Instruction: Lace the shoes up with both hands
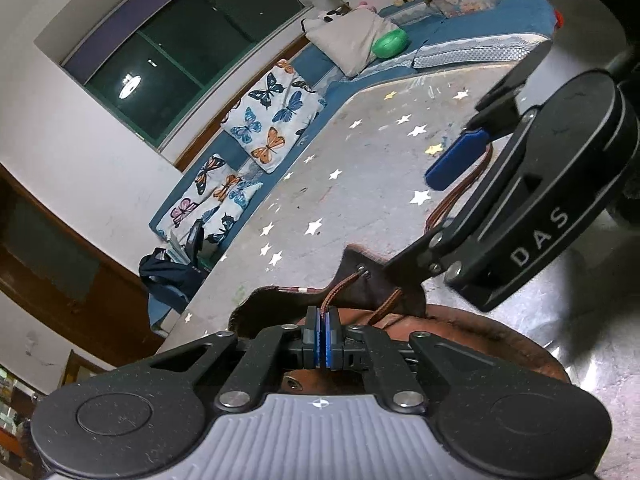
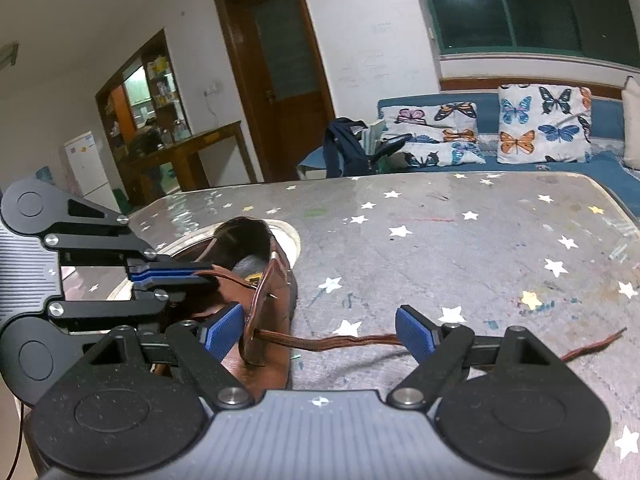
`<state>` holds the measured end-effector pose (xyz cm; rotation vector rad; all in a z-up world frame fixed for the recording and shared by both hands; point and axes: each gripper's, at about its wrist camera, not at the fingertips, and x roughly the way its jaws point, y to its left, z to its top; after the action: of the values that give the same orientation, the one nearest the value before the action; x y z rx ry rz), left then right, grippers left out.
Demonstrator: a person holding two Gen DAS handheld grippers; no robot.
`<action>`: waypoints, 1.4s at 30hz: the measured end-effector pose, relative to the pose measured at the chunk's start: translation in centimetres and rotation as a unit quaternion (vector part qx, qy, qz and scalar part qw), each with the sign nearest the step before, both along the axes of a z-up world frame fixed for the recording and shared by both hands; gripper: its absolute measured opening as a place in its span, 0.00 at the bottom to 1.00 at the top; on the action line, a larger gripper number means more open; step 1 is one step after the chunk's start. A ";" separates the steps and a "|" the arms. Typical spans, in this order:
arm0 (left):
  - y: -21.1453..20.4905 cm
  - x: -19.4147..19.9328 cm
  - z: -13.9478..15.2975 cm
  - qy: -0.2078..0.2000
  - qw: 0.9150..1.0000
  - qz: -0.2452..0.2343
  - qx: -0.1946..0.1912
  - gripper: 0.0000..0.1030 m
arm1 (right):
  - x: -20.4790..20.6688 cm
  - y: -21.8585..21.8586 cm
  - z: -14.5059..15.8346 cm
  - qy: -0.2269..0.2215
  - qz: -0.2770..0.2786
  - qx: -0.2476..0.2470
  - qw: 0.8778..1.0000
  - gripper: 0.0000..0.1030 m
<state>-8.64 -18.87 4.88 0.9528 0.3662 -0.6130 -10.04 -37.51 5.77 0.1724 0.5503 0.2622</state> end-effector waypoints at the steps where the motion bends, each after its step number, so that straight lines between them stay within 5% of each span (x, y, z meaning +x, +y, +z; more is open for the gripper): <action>1: 0.0 0.0 0.0 0.000 1.000 -0.002 0.000 0.03 | 0.0 0.2 0.1 0.000 0.006 -0.002 1.000 0.81; 7: 0.3 -0.1 -0.2 0.001 1.000 -0.009 -0.004 0.03 | 0.0 0.8 1.4 -0.008 0.042 -0.014 0.999 0.67; 13: 0.5 0.2 0.0 0.006 1.000 -0.008 -0.012 0.04 | 1.5 1.8 1.9 -0.004 0.093 -0.071 0.993 0.36; 23: 0.8 0.6 0.1 0.020 0.999 -0.009 -0.026 0.06 | 2.0 5.5 1.6 -0.033 0.201 -0.204 0.958 0.05; 29: 1.2 0.3 0.4 0.021 0.999 -0.005 -0.039 0.13 | 0.9 6.5 1.2 -0.058 0.197 -0.255 0.945 0.03; 36: 1.6 -0.1 0.5 0.020 0.999 -0.006 -0.045 0.12 | 1.0 4.6 1.8 -0.049 0.151 -0.266 0.951 0.05; 39: 1.7 -0.2 0.5 0.022 0.999 -0.008 -0.046 0.12 | 0.5 4.9 2.5 -0.065 0.162 -0.276 0.945 0.08; 42: 1.7 -0.3 0.6 0.022 0.999 -0.008 -0.047 0.12 | 0.2 5.8 2.8 -0.078 0.189 -0.294 0.934 0.24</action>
<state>-8.92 -17.13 5.50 0.8546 0.3662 -0.6609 -9.86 -31.76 8.62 -0.5386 0.4786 0.4677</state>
